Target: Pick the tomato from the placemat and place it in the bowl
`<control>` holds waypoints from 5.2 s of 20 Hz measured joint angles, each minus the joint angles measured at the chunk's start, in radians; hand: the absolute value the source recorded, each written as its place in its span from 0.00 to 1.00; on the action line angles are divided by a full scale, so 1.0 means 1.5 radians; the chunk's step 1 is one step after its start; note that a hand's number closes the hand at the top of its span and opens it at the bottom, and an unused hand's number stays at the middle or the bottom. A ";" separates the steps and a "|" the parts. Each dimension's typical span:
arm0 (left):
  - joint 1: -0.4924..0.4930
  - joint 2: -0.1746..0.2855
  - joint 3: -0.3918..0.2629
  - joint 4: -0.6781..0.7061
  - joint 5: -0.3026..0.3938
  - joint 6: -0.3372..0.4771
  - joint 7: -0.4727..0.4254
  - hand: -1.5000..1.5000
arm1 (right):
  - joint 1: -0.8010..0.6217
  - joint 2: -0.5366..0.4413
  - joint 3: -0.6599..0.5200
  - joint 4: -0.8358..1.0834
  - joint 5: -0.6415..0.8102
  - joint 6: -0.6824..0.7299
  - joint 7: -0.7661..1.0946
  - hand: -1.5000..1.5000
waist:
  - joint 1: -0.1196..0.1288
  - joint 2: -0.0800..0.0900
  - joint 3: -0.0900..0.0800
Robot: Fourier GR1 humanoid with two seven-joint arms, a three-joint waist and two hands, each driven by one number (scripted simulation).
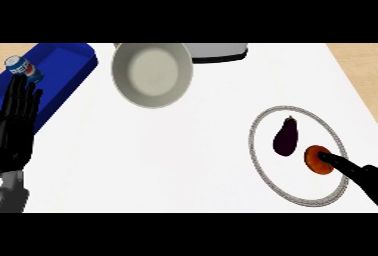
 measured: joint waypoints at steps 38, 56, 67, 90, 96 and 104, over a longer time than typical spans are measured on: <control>-0.087 -0.003 0.032 0.057 -0.008 -0.066 0.017 0.50 | 0.138 -0.199 -0.175 0.319 0.523 -0.245 -0.209 0.00 | 0.054 0.014 -0.006; -0.087 -0.032 0.041 0.038 -0.042 -0.072 0.037 0.50 | -0.061 -0.086 -0.060 0.511 0.624 -0.278 -0.217 0.00 | 0.055 0.014 -0.006; -0.099 -0.043 0.062 0.064 -0.055 -0.091 0.028 0.50 | -0.120 -0.032 -0.023 0.582 0.687 -0.312 -0.205 0.00 | 0.052 0.014 -0.007; -0.096 -0.066 0.091 0.050 -0.082 -0.115 0.042 0.50 | -0.235 0.045 -0.038 0.742 0.731 -0.380 -0.215 1.00 | 0.050 0.011 -0.013; -0.118 -0.077 0.072 0.053 -0.091 -0.119 0.044 0.50 | -0.404 0.027 -0.058 0.770 0.778 -0.365 -0.069 1.00 | 0.084 0.019 -0.010; -0.150 -0.085 0.053 0.063 -0.096 -0.131 0.040 0.50 | -0.679 -0.025 -0.064 0.873 0.893 -0.301 0.148 1.00 | 0.130 0.035 -0.009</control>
